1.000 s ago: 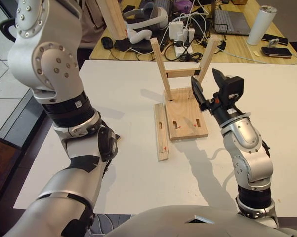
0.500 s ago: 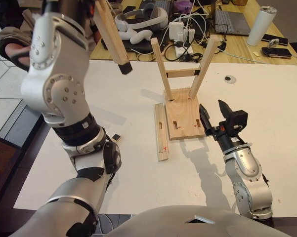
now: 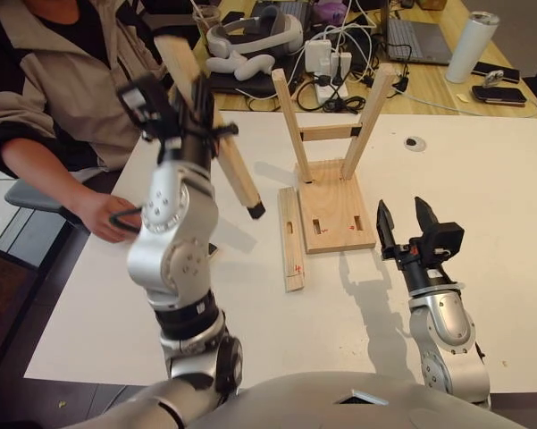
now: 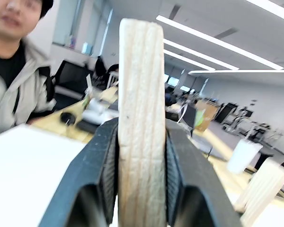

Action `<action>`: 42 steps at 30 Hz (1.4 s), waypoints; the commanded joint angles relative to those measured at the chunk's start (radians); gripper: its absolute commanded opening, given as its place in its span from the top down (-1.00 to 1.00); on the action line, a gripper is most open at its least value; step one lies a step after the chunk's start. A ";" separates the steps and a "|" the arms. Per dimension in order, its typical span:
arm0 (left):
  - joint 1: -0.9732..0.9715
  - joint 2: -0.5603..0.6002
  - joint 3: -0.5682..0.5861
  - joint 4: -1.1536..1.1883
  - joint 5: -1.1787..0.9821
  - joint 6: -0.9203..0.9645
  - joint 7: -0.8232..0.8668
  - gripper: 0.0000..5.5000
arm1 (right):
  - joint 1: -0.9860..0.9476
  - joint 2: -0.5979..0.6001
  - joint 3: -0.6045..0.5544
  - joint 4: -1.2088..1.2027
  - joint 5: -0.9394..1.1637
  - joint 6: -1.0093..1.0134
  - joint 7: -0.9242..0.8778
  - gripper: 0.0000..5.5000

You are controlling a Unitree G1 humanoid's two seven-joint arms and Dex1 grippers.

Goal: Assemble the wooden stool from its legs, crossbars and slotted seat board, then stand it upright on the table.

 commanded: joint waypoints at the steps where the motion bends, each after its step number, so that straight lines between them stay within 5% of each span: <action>1: 0.334 -0.103 -0.105 -0.043 -0.026 -0.060 -0.035 0.63 | 0.054 0.024 -0.016 -0.068 0.053 0.047 -0.021 -0.19; 8: 0.419 -0.072 -0.171 0.046 -0.136 -0.055 -0.163 0.63 | 0.009 0.051 -0.093 -0.037 0.199 0.192 -0.034 -0.19; 42: 0.371 -0.079 -0.152 0.110 -0.223 -0.069 -0.104 0.63 | -0.047 0.059 -0.149 -0.038 0.289 0.327 -0.055 -0.19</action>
